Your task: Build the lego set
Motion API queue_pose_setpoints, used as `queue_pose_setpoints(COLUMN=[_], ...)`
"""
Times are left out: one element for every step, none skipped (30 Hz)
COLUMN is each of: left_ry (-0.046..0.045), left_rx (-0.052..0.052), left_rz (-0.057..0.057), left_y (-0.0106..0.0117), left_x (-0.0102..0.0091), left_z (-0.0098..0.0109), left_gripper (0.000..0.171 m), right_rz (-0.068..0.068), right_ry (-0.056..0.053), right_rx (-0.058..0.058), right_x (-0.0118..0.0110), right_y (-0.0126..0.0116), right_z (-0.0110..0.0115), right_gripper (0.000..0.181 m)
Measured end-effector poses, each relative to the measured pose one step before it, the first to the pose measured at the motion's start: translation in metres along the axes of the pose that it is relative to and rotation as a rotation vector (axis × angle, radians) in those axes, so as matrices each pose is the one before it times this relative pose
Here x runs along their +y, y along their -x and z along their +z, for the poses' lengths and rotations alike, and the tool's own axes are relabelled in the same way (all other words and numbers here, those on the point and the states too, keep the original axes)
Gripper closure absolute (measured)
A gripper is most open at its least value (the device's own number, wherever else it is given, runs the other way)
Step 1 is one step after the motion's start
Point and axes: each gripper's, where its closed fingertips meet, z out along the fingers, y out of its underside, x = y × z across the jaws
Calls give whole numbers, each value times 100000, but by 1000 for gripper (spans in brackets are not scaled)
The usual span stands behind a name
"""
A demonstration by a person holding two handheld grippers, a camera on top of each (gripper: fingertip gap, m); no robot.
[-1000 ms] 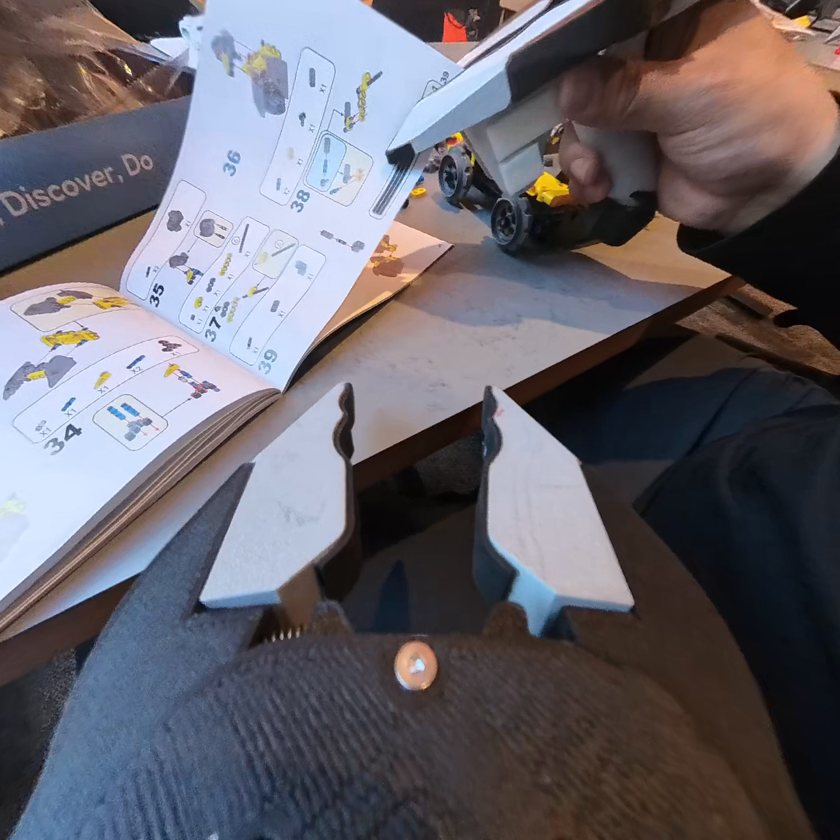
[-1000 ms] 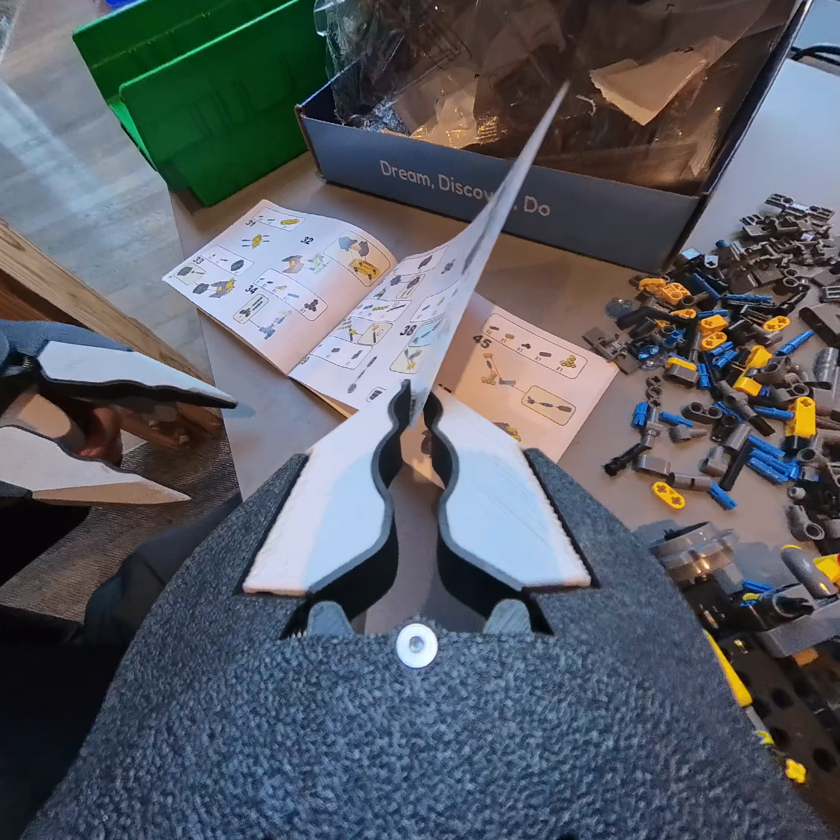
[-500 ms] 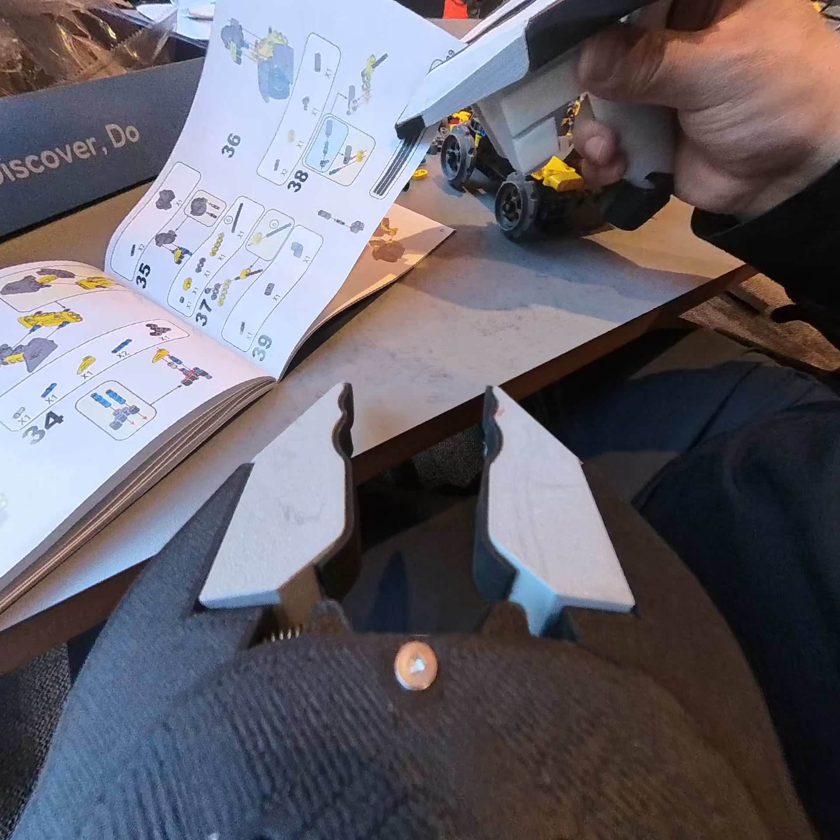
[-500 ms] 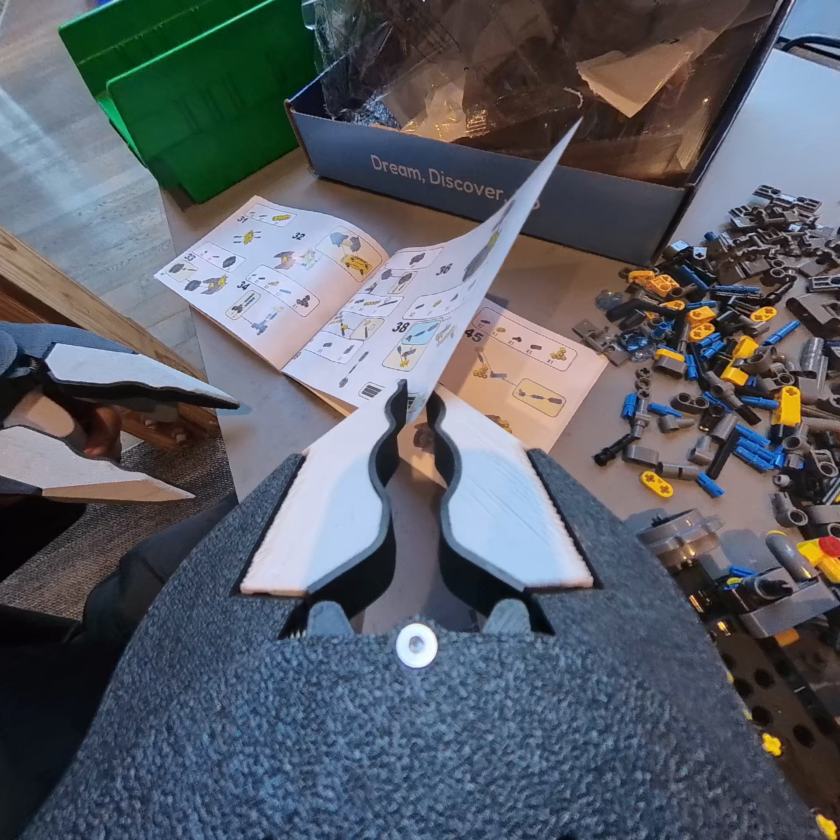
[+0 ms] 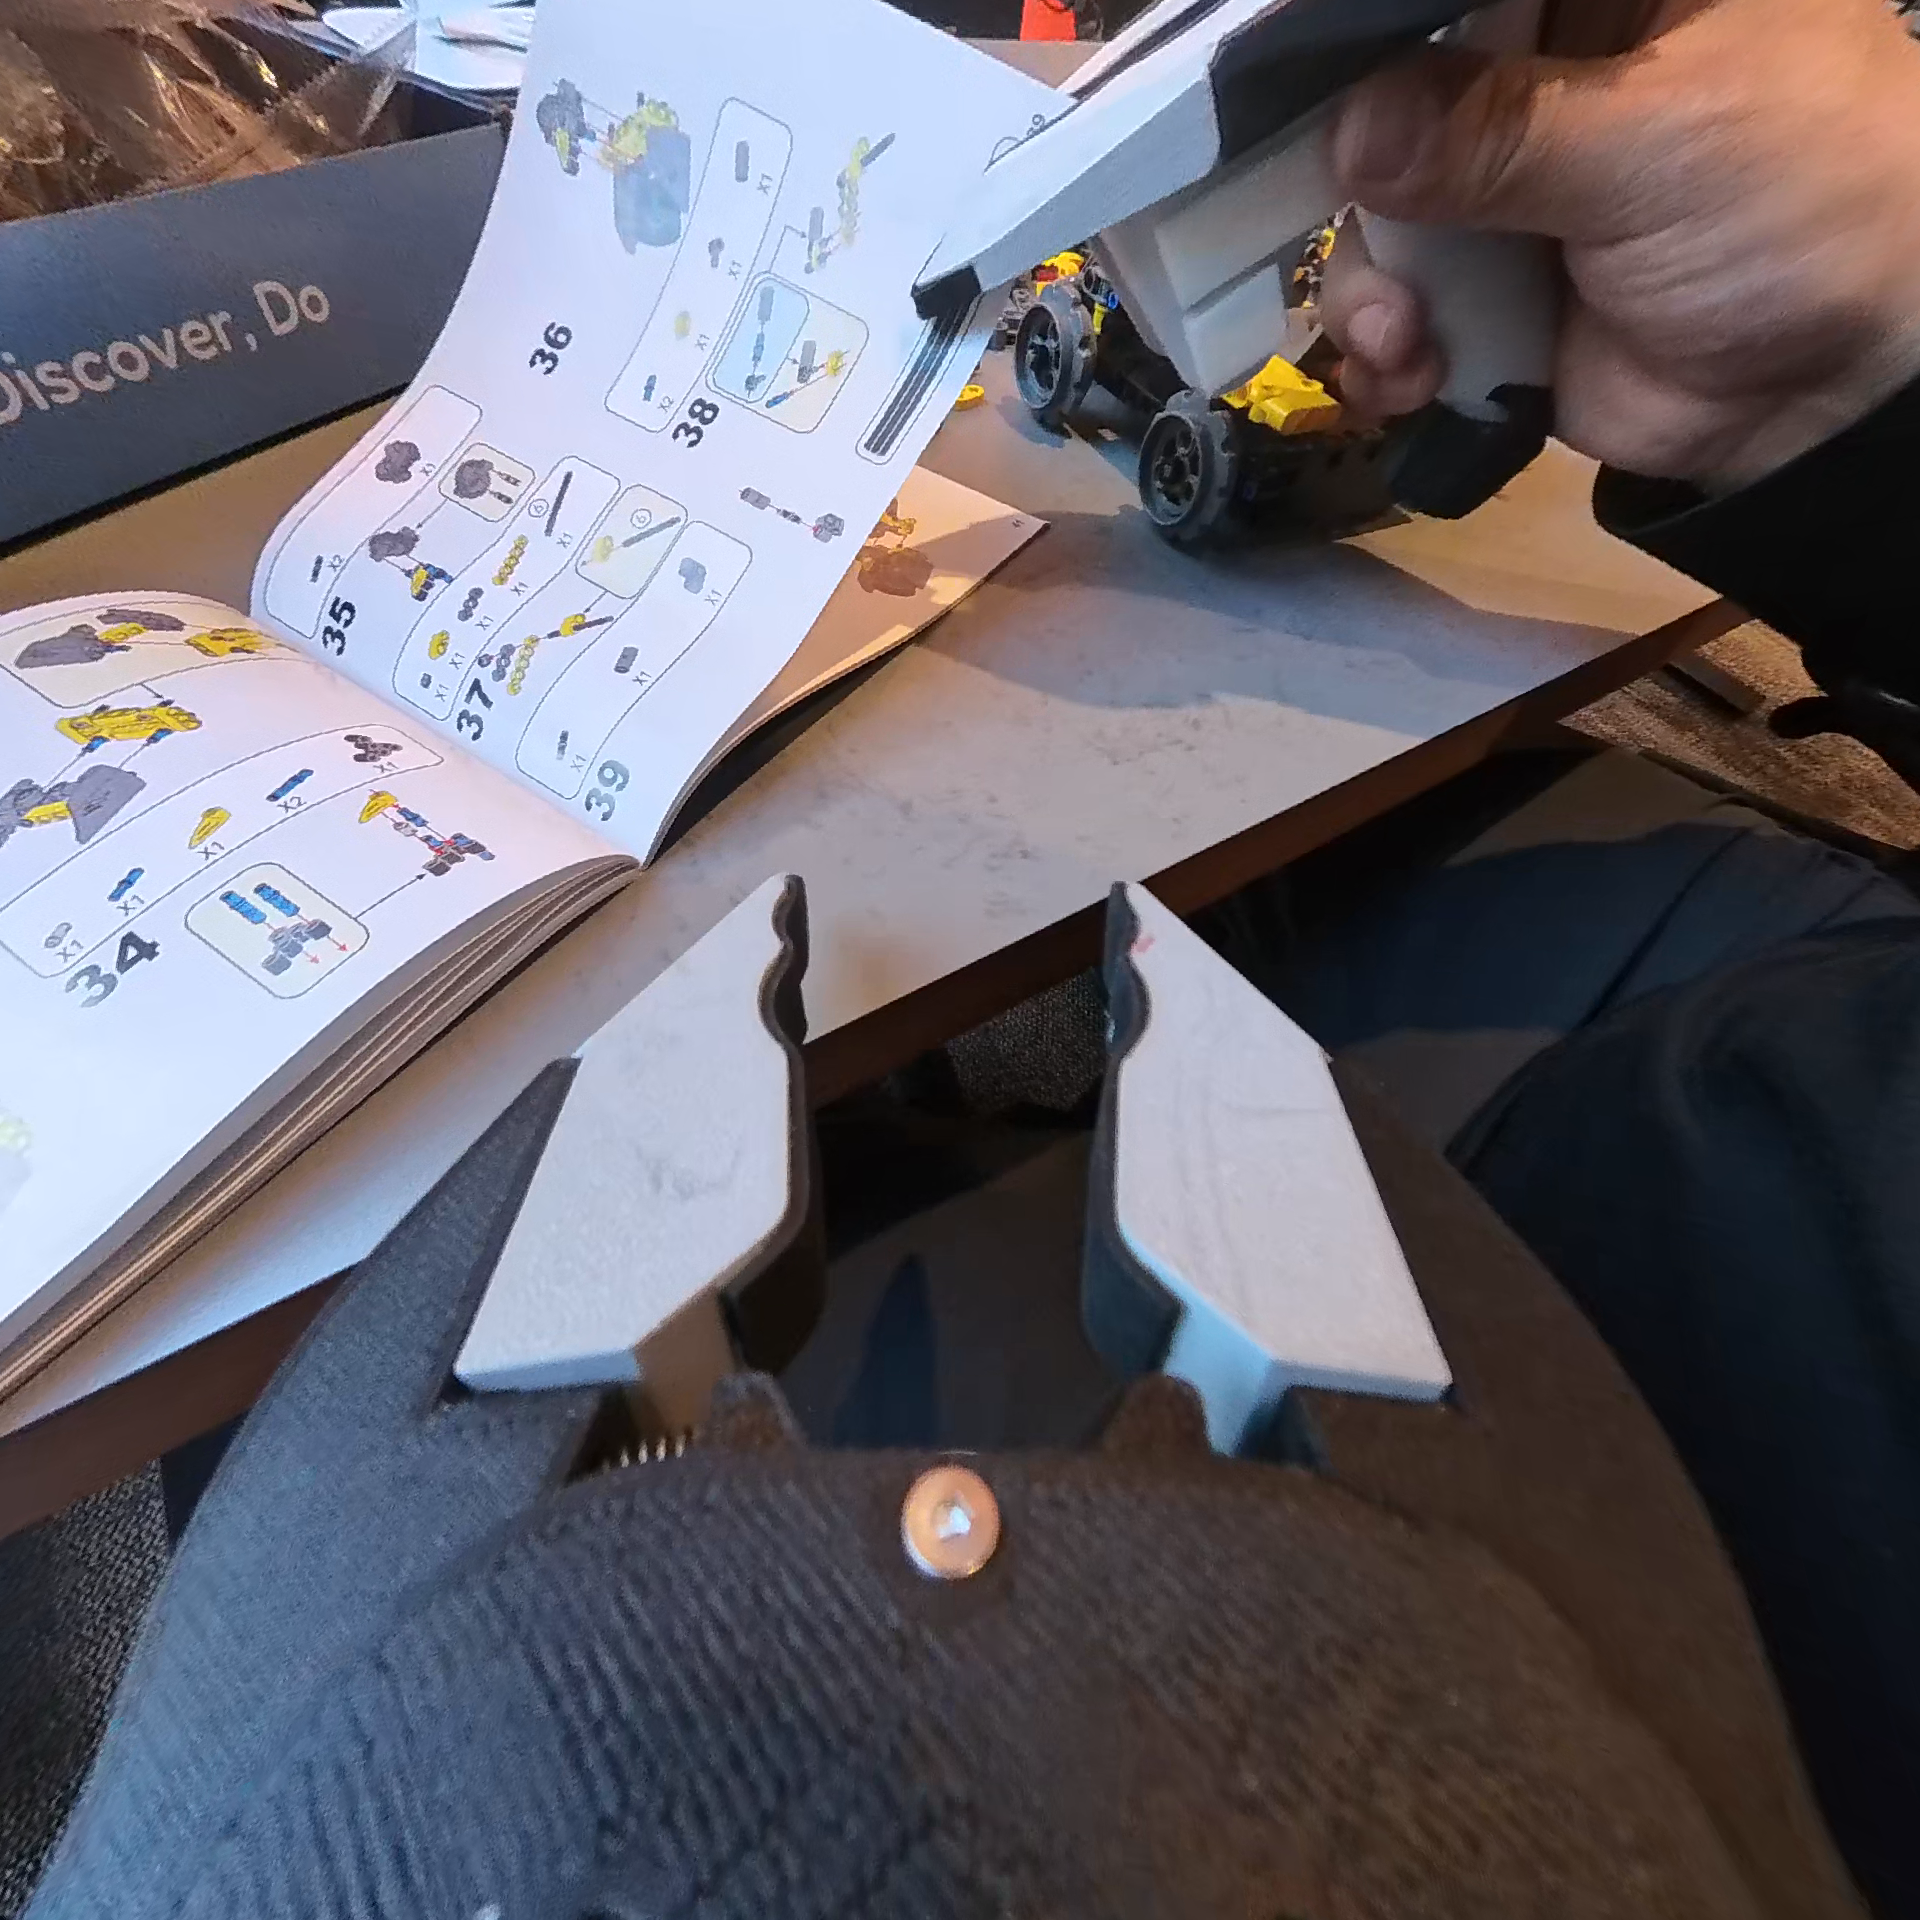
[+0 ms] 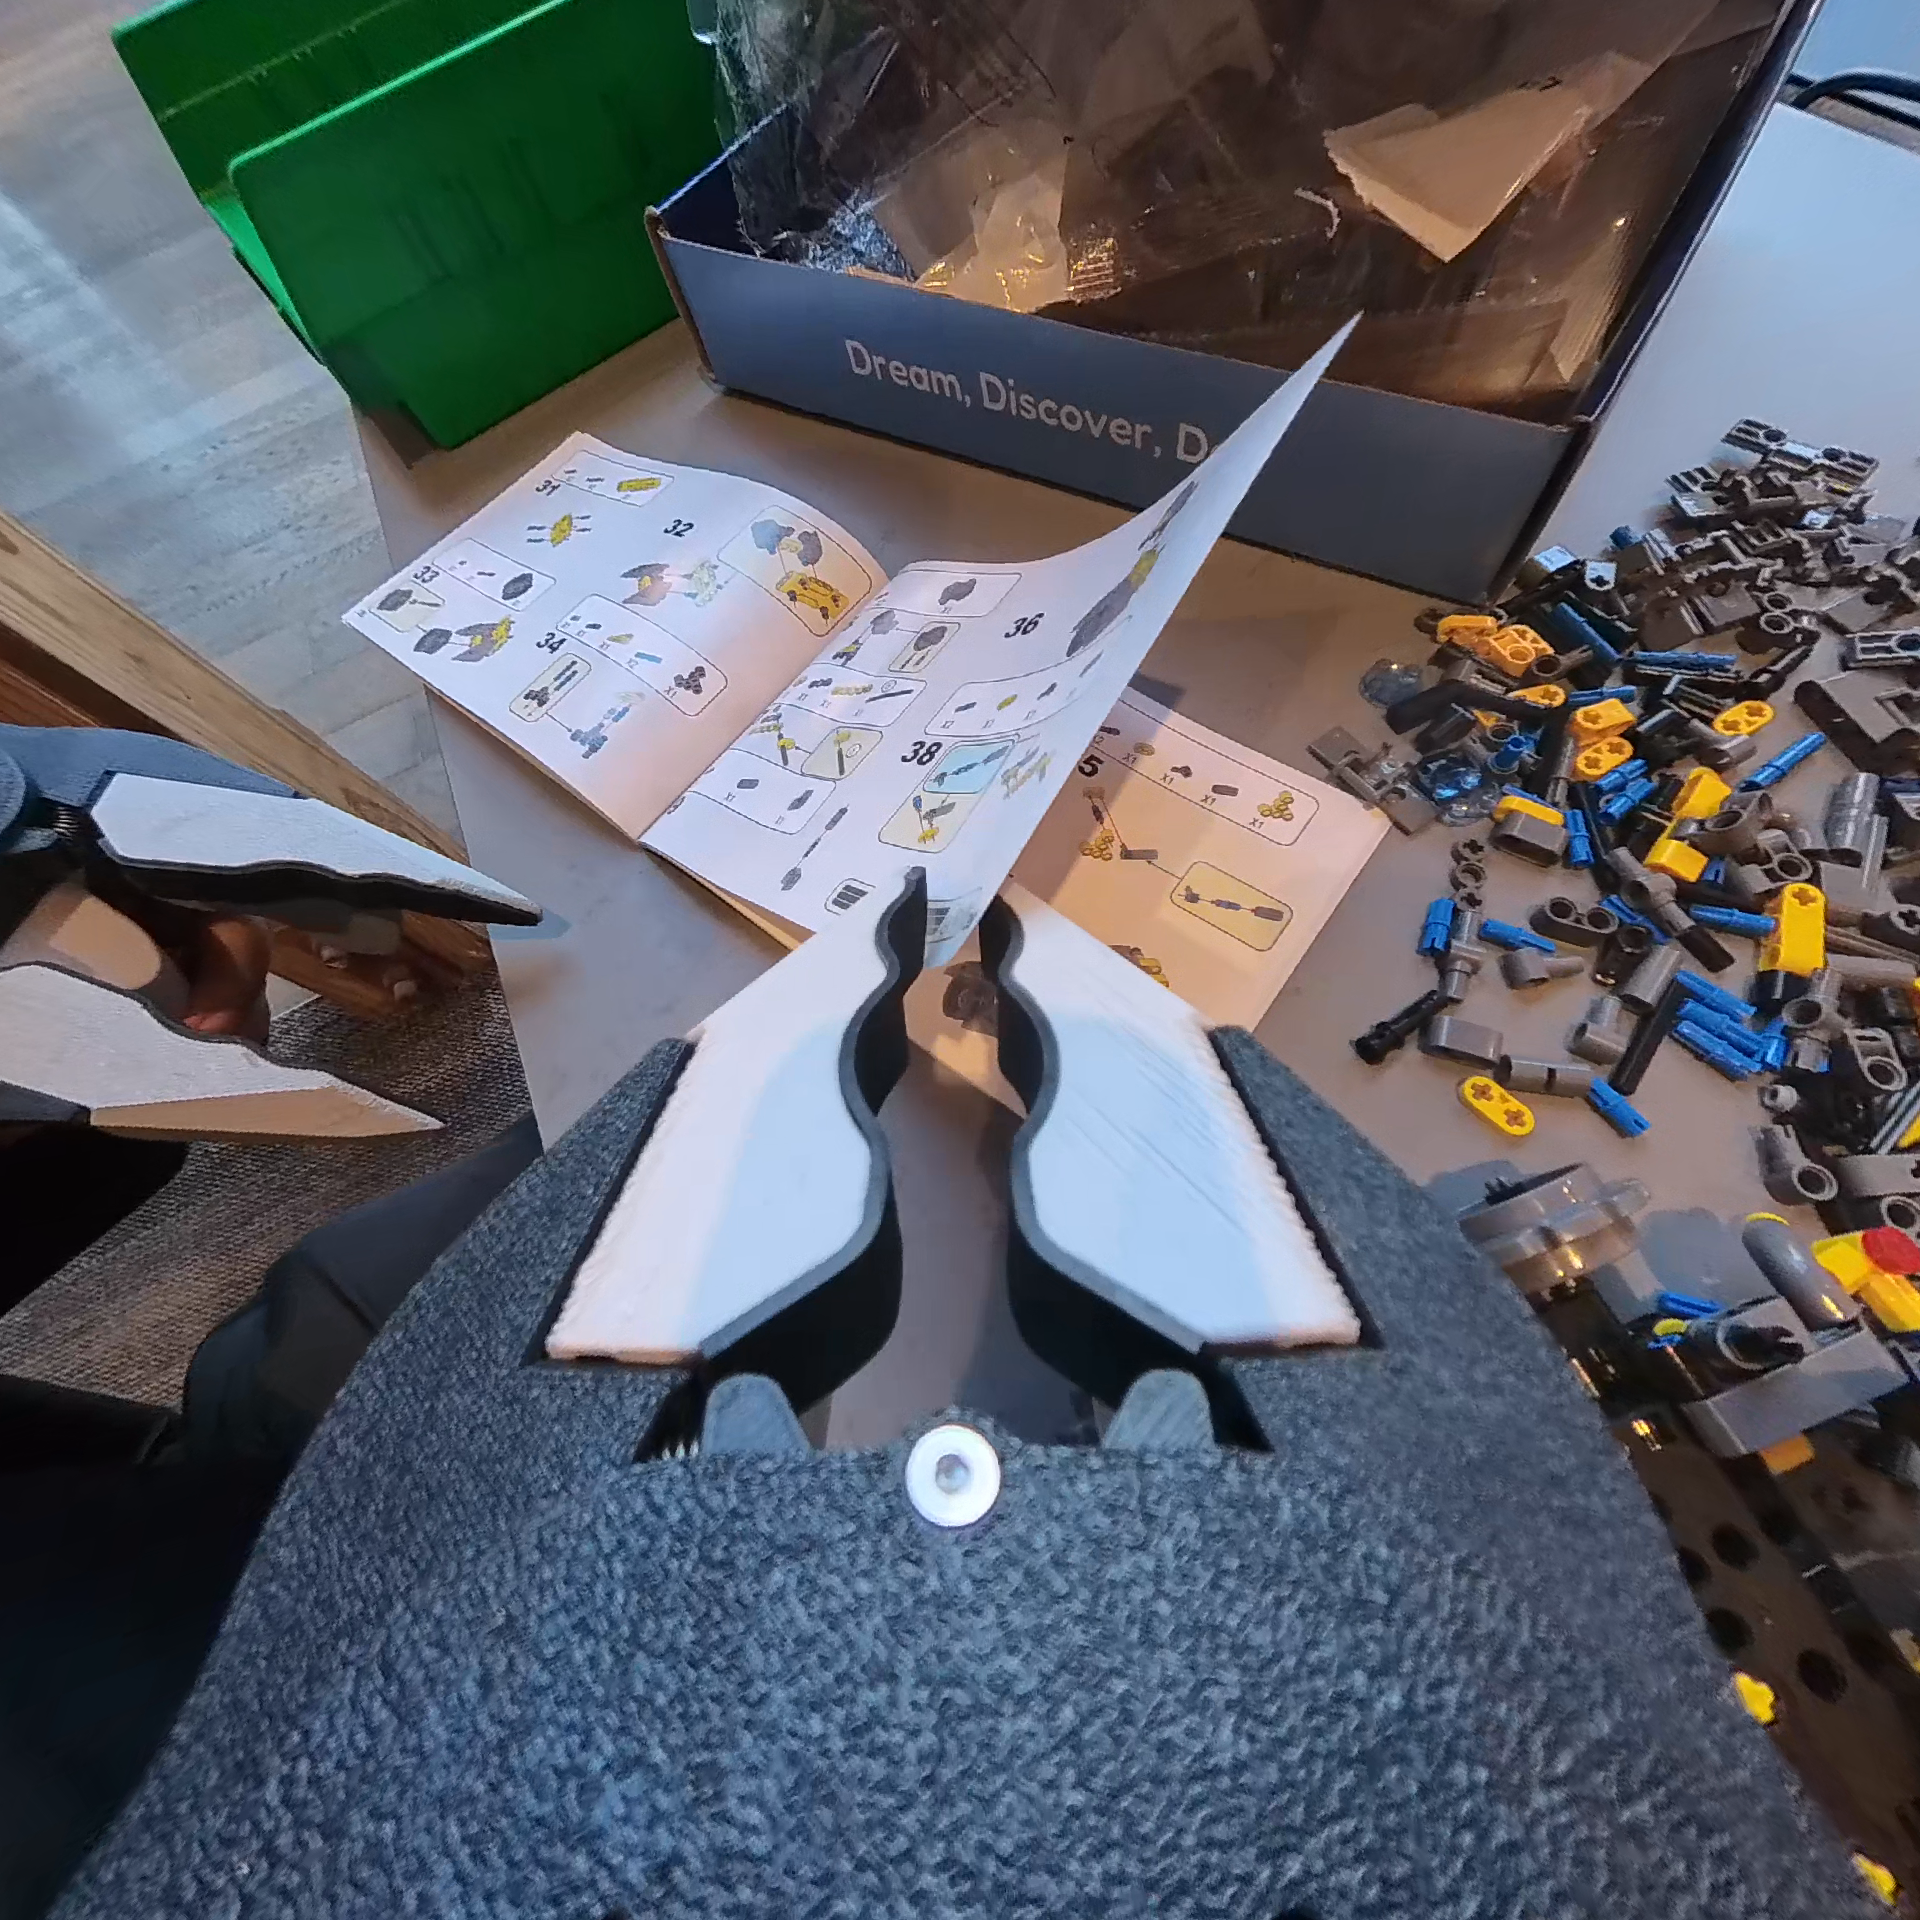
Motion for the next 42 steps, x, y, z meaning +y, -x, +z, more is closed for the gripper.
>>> queue_pose_setpoints(left_ry=[-96,-53,56,36,31,96,58,-48,-104,-298,-516,-535,-391,-40,272,435,519,474,341,156,6,-15,68,214,360,343,292,255,137,45,13,-110,-24,80,9,6,-70,-36,-33,-28,75,116], left_rx=[20,48,-3,57,111,120,107,81,81,84,24,-49,-4,103,196,102,-90,-283,-374,-399,-361,-200,-81,29,0,-108,-130,-174,-185,-321,-272,-219,-237,-148,-64,10,0,-55,-19,31,46,-32], left_rz=[-32,-30,-79,-57,-91,-148,-127,-36,6,12,-117,-330,-487,-594,-521,-156,367,703,748,656,421,105,-171,-214,-88,113,244,250,288,285,172,32,-128,-151,-103,-55,71,59,29,67,181,258], left_y=[10,4,14,12,-1,-6,-1,3,4,4,43,61,67,52,6,-39,-60,-74,-49,-16,1,8,25,14,6,11,-14,-2,-10,14,35,34,63,52,29,8,-1,11,-9,-26,-42,-30], left_x=[-18,-6,12,22,18,27,16,-2,-25,-48,-91,-86,-39,16,79,93,88,56,36,-6,-24,-17,14,46,77,57,59,43,29,5,10,-11,1,15,22,2,-4,-14,-15,-16,9,29], left_z=[-12,-2,6,3,12,7,-3,-11,-48,-68,-87,-85,-40,21,70,78,89,68,46,33,26,41,54,63,60,56,48,25,6,-14,-16,-25,-15,2,-3,-6,-7,-2,4,9,8,-2], left_gripper=[115,115,115,115,115,115,115,115,115,115,115,115,115,115,115,115,115,115,115,115,115,115,115,115,115,115,115,115,115,115,115,115,115,115,115,115,115,115,115,115,115,115], right_rz=[14,-79,-19,65,159,202,186,245,371,148,-188,-229,-300,-482,-553,-568,-431,-318,-317,-361,-406,-444,-473,-415,-249,-5,250,320,181,-70,-452,-869,-1121,-1182,-1164,-1246,-1404,-1754,-2153,-2218,-2052,-1675], right_ry=[15,108,71,-39,0,208,486,904,1612,1641,1062,873,572,182,254,365,145,-83,-42,-47,-182,-293,-267,-184,-181,-226,-96,155,416,535,463,346,140,-304,-569,-827,-908,-749,-518,109,813,1013], right_rx=[78,130,127,-42,-196,-230,-233,-338,-403,-236,49,-23,-46,230,558,604,490,347,279,338,343,418,364,177,103,30,-257,-487,-254,114,256,294,364,379,22,-501,-413,-213,219,1294,1913,1655], right_x=[2,9,8,-7,-5,45,101,184,299,301,226,155,79,16,43,75,65,60,61,52,19,-15,-15,16,25,47,95,150,169,171,131,96,56,5,-16,-19,-2,73,157,326,541,711], right_y=[-10,-19,-1,19,34,44,44,72,95,99,100,142,150,90,3,-33,-54,-39,-46,-57,-39,-41,-15,-2,-6,-31,13,64,67,47,84,138,152,157,190,238,205,141,30,-214,-452,-561], right_z=[-1,4,4,7,7,37,86,152,245,290,299,258,187,99,40,-18,-60,-119,-136,-142,-160,-159,-136,-122,-88,-82,-49,-41,-43,-89,-197,-334,-504,-659,-809,-918,-1022,-1097,-1158,-1221,-1235,-1229], right_gripper=[172,172,172,172,171,170,169,167,163,161,160,159,158,158,158,156,155,155,155,155,154,154,153,153,152,152,151,150,150,149,146,146,145,144,144,142,142,141,140,140,140,140])
